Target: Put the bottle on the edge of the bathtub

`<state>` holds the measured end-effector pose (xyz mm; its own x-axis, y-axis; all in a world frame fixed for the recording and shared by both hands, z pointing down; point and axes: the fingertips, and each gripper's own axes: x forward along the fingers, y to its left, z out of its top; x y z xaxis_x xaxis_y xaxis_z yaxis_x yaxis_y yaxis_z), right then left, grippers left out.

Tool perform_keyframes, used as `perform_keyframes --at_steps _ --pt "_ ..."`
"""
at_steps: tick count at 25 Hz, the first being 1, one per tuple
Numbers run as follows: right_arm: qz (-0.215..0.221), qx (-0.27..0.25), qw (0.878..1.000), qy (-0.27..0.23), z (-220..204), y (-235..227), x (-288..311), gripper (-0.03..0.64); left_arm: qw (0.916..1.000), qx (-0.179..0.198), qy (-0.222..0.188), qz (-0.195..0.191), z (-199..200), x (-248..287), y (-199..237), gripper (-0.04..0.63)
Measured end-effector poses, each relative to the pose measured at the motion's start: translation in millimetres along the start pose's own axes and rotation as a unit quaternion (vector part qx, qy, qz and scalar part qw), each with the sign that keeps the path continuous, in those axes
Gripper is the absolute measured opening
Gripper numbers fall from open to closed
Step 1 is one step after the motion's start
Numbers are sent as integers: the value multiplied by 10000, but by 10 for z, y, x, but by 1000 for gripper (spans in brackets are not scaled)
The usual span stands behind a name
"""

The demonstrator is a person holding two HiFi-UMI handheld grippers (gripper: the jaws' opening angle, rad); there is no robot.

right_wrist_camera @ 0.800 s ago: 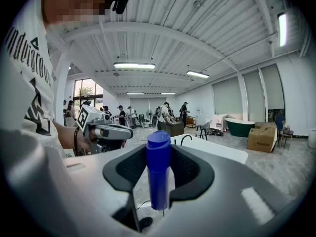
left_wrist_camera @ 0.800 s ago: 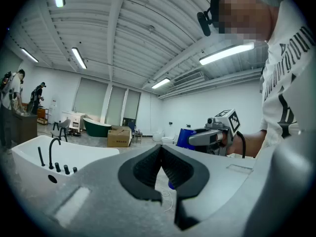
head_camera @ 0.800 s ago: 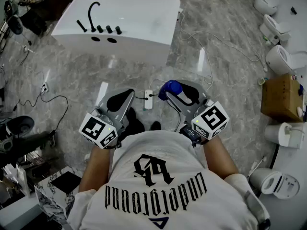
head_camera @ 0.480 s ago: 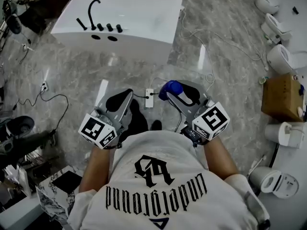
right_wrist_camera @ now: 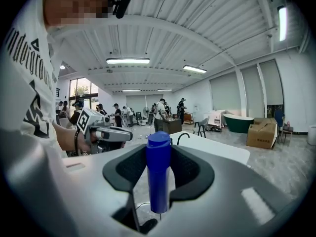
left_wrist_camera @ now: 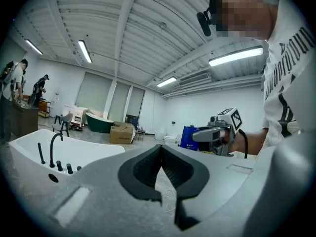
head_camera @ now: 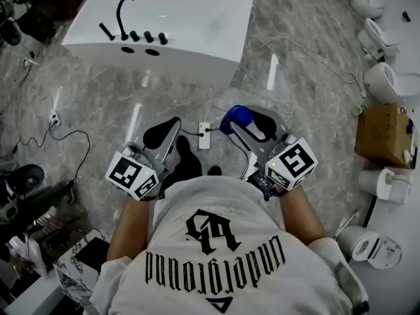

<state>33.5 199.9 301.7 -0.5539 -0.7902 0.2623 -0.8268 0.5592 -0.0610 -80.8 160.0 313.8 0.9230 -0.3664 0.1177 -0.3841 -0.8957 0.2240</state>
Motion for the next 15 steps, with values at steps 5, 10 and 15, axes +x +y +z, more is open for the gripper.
perform_keyframes --at_steps 5,10,15 --pt "-68 -122 9999 21 211 -260 622 147 9999 69 -69 -46 193 87 679 8" --pt "-266 -144 9995 70 477 -447 1223 147 9997 70 -104 -215 442 88 1352 8" --pt "-409 -214 9989 102 707 -511 1612 147 9987 123 -93 -487 602 79 1779 8"
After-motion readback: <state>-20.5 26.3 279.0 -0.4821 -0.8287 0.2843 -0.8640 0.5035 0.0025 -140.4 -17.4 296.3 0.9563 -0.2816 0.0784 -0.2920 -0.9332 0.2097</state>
